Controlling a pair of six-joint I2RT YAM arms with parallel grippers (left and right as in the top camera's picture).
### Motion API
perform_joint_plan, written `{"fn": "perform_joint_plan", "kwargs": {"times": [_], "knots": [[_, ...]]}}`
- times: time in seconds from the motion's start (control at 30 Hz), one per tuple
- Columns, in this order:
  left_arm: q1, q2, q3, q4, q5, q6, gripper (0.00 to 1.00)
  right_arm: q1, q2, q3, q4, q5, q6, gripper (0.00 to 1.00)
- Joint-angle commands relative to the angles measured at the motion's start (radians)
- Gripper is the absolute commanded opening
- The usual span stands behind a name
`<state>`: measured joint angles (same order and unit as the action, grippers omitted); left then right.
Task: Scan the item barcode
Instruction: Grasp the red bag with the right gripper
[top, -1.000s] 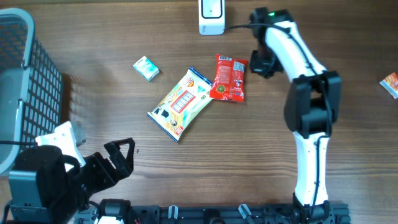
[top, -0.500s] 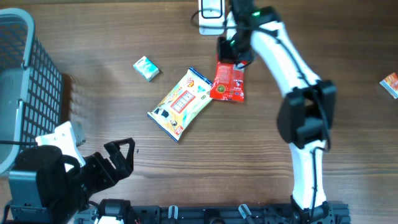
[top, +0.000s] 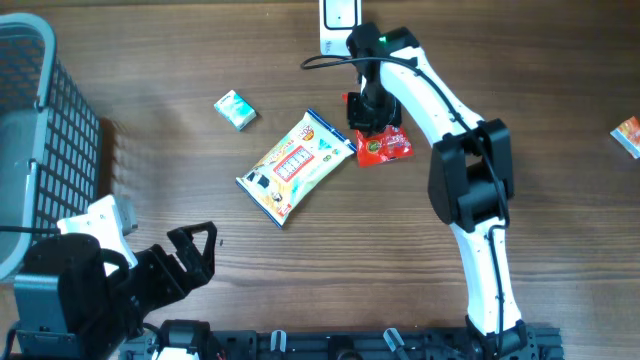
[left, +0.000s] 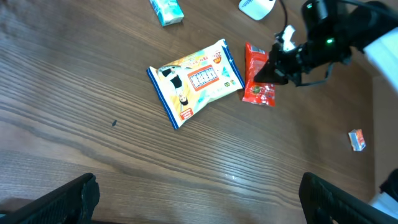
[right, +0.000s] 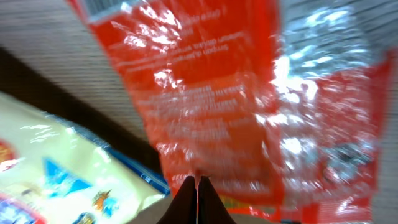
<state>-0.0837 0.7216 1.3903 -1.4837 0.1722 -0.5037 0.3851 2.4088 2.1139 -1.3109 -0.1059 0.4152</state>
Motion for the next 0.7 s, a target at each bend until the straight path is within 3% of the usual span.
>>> {"fn": "perform_joint_plan", "kwargs": {"times": [0.0, 0.13, 0.27, 0.5, 0.67], "knots": [[0.001, -0.003, -0.003, 0.002, 0.001, -0.006, 1.0, -0.015, -0.154, 0.006, 0.074, 0.048, 0.006, 0.04], [0.001, -0.003, -0.003, 0.002, 0.001, -0.006, 1.0, -0.015, -0.148, 0.004, 0.251, 0.106, 0.015, 0.04], [0.001, -0.003, -0.003, 0.002, 0.001, -0.006, 1.0, -0.015, -0.076, 0.004, 0.309, 0.107, 0.065, 0.04], [0.001, -0.003, -0.003, 0.002, 0.001, -0.006, 1.0, -0.024, 0.071, 0.004, 0.297, 0.138, 0.081, 0.04], [0.001, -0.003, -0.003, 0.002, 0.001, -0.006, 1.0, -0.063, 0.019, 0.013, 0.203, 0.139, 0.08, 0.04]]}}
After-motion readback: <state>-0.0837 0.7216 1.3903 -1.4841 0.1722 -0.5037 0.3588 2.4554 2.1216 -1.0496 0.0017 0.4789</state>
